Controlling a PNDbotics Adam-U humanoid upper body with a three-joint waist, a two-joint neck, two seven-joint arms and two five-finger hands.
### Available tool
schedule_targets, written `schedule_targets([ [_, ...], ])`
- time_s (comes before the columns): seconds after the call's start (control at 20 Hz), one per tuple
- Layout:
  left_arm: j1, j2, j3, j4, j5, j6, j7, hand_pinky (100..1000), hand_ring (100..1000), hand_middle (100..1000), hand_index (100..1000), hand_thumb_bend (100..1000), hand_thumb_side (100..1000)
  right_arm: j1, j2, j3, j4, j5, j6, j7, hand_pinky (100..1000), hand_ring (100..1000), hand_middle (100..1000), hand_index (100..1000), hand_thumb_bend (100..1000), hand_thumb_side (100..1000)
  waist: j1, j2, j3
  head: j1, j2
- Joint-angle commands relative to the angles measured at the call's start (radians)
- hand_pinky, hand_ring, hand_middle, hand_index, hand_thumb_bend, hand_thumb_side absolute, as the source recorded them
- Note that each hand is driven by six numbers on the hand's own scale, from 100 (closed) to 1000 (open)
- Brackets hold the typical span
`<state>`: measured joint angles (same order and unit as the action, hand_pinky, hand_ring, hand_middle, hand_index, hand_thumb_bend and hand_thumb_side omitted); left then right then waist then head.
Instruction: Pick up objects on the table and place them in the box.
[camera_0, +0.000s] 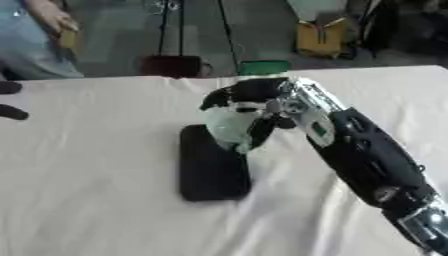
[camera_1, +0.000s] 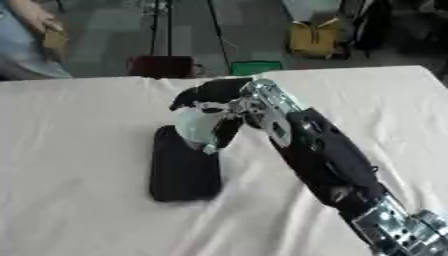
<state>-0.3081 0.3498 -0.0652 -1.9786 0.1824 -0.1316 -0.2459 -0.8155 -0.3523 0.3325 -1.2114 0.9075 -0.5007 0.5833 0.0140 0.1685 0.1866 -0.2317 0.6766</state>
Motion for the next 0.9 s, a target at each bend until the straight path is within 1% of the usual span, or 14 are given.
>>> schedule_targets([
  [0.05,-0.017,0.004,-0.001,-0.021,0.008,0.000,-0.006,638,784,833,898,177,932,-0.025,0.015,-0.001,0.000,0.016,-0.013,-0.002,715,820,939,984,504,437,0.002,-0.014,0.004,-0.004,-0.001],
  [0.15,-0.018,0.004,-0.002,-0.021,0.009,0.000,-0.008,638,785,833,898,177,933,-0.026,0.023,0.000,0.004,0.023,-0.016,-0.006,715,820,939,984,505,439,0.002,-0.014,0.006,-0.004,-0.001],
  [0.2,-0.018,0.003,-0.003,-0.021,0.010,0.000,-0.008,638,784,833,898,177,932,-0.026,0.026,0.000,0.005,0.026,-0.018,-0.008,754,841,942,984,563,490,0.002,-0.013,0.006,-0.004,-0.001],
  [0.25,-0.019,0.002,-0.003,-0.021,0.010,0.000,-0.009,638,784,833,898,177,932,-0.026,0.029,0.001,0.004,0.032,-0.020,-0.012,754,841,942,984,563,490,0.002,-0.013,0.006,-0.005,-0.002],
  [0.3,-0.019,0.002,-0.003,-0.021,0.011,0.000,-0.009,638,784,833,898,177,933,-0.025,0.031,0.002,0.003,0.039,-0.023,-0.016,819,871,948,986,592,538,0.002,-0.013,0.006,-0.004,-0.001],
  [0.35,-0.020,0.002,-0.004,-0.021,0.011,0.000,-0.010,638,784,833,898,177,933,-0.025,0.032,0.003,0.002,0.050,-0.026,-0.021,819,871,948,986,592,538,0.002,-0.013,0.005,-0.004,-0.001],
  [0.4,-0.020,0.002,-0.005,-0.021,0.011,0.000,-0.010,637,784,833,898,177,933,-0.024,0.033,0.003,0.002,0.062,-0.028,-0.028,849,882,949,985,598,542,0.003,-0.013,0.005,-0.004,-0.001],
  [0.65,-0.020,0.001,-0.006,-0.021,0.011,0.000,-0.012,637,785,833,898,177,934,-0.023,0.033,0.004,0.007,0.118,-0.043,-0.071,887,898,953,986,610,564,0.004,-0.012,0.002,-0.003,-0.003],
  [0.7,-0.020,0.001,-0.006,-0.021,0.011,0.000,-0.012,637,785,833,898,176,935,-0.023,0.033,0.004,0.010,0.127,-0.046,-0.079,907,902,954,988,618,591,0.005,-0.012,0.001,-0.003,-0.003],
  [0.9,-0.019,0.001,-0.006,-0.021,0.011,-0.001,-0.012,637,785,833,898,176,935,-0.020,0.036,0.003,0.026,0.154,-0.060,-0.104,924,909,957,991,633,616,0.007,-0.011,-0.001,-0.004,-0.004],
])
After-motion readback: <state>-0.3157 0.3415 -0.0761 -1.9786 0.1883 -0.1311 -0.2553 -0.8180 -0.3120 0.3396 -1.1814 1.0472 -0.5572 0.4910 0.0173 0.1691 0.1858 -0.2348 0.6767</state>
